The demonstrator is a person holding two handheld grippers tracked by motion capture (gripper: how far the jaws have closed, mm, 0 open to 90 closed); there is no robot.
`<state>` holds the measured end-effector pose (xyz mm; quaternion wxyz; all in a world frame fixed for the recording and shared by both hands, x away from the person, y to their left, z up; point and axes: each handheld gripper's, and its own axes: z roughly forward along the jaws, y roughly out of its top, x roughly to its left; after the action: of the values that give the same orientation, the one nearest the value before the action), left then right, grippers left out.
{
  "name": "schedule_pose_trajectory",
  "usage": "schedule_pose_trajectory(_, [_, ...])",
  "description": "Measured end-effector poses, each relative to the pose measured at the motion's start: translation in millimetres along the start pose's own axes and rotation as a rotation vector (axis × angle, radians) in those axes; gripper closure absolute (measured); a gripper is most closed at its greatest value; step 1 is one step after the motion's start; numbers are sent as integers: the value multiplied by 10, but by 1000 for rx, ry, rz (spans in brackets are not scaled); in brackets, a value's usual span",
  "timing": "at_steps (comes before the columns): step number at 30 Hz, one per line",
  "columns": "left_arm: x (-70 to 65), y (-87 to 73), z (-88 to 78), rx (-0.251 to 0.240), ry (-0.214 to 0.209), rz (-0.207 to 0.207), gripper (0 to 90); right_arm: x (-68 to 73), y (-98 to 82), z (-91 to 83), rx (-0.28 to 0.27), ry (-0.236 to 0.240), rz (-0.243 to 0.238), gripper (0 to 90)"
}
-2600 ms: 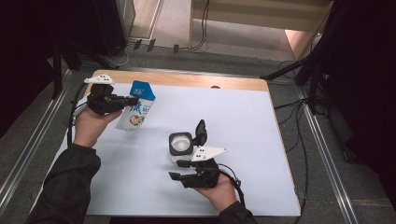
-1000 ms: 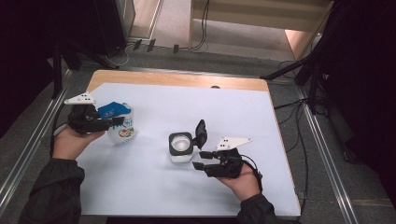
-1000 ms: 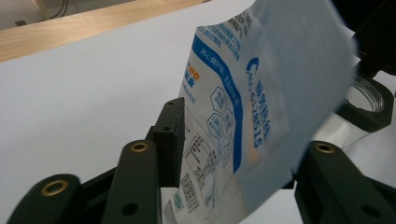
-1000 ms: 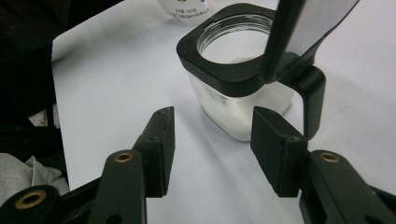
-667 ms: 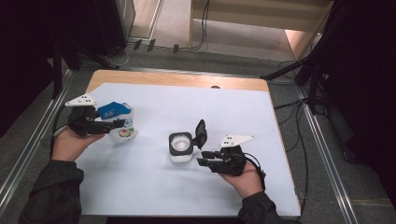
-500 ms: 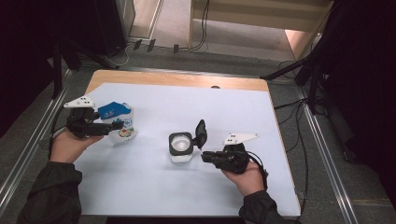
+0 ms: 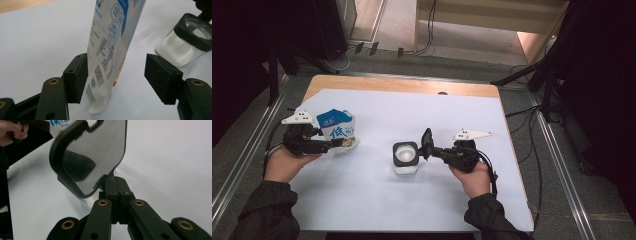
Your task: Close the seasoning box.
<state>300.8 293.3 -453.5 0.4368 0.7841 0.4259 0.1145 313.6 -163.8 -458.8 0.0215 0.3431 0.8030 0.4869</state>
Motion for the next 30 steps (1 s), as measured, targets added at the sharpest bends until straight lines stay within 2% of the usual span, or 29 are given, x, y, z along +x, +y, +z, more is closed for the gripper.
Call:
schedule_pose_trajectory(6, [2, -72, -17, -5, -2, -16, 366, 20, 103, 88, -17, 0, -5, 900])
schedule_pose_trajectory(11, [-10, -100, -30, -7, -7, -22, 365, 13, 132, 82, -28, 0, 2, 900])
schedule_pose_trajectory(13, [-22, -113, -35, -4, -1, -12, 365, 15, 156, 80, -35, 2, 0, 900])
schedule_pose_trajectory(17, [-32, -155, -33, -1, -13, -25, 365, 12, 189, 118, -40, 12, 4, 900])
schedule_pose_trajectory(30, [-22, -219, -74, -10, 14, -47, 362, 73, 207, 219, -29, 41, -16, 900])
